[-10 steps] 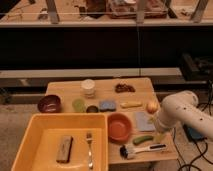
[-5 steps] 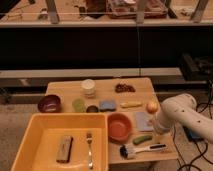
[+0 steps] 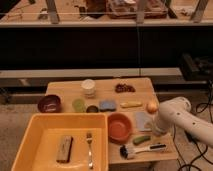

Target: Place pepper in tray

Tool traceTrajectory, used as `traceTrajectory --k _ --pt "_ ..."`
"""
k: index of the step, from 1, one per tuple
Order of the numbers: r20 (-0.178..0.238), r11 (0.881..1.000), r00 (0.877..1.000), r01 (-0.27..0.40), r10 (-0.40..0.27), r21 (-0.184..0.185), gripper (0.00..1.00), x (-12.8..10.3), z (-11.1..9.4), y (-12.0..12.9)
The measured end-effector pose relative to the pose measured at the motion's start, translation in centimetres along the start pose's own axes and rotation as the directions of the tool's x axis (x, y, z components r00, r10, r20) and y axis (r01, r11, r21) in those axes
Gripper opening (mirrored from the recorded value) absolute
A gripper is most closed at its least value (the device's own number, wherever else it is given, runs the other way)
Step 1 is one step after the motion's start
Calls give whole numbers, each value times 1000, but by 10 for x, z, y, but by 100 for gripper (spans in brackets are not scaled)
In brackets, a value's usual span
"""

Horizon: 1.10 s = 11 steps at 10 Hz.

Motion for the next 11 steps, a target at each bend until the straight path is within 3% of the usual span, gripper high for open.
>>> traceTrajectory --k 3,6,11 --pt "-29 1000 1000 9 -10 -13 57 -4 14 0" --pt "-36 1000 999 11 -12 -21 34 -4 23 -1" --pt "-27 1000 1000 6 -6 -20 34 -3 28 -1"
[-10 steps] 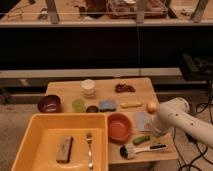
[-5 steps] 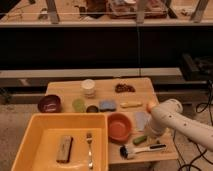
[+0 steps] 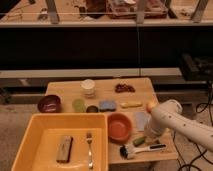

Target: Place pepper in tray

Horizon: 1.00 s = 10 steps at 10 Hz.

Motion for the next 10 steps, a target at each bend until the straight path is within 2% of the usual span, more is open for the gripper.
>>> traceTrajectory --k 10 --pt "14 1000 1000 10 -10 11 34 1 -1 0"
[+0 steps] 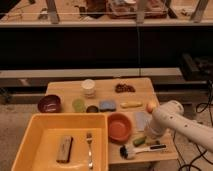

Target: Place pepper in tray

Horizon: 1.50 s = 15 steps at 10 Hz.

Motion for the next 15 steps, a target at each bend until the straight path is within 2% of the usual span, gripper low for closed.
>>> traceTrajectory --k 2,5,6,13,14,15 --pt "0 1000 1000 -2 2 0 34 1 0 0" --pt "-2 1000 1000 -1 1 -2 54 2 3 0" --pt "-4 1000 1000 -2 2 -3 55 2 4 0" --pt "-6 1000 1000 -13 13 -9 54 4 7 1" --pt "-6 1000 1000 -15 15 -11 49 4 8 1" --pt "-7 1000 1000 -17 16 -11 38 4 9 1"
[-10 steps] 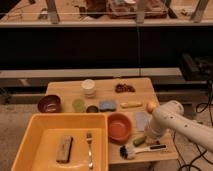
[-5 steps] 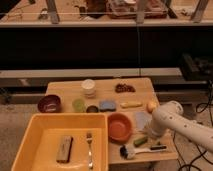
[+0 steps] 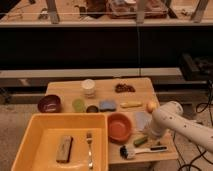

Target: Place pepper in tray

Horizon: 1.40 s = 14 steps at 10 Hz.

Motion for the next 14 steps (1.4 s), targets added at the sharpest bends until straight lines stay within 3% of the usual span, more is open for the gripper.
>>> traceTrajectory --k 2,5,7,11,14 --pt "0 1000 1000 -2 2 3 26 -1 0 -1" --pt "0 1000 1000 -6 6 13 26 -1 -2 -4" --pt "-2 999 1000 -9 9 36 26 -1 -16 -8" --pt "2 997 1000 17 -18 77 26 -19 -96 -24" --pt "5 990 993 119 -119 82 26 -71 -140 -38"
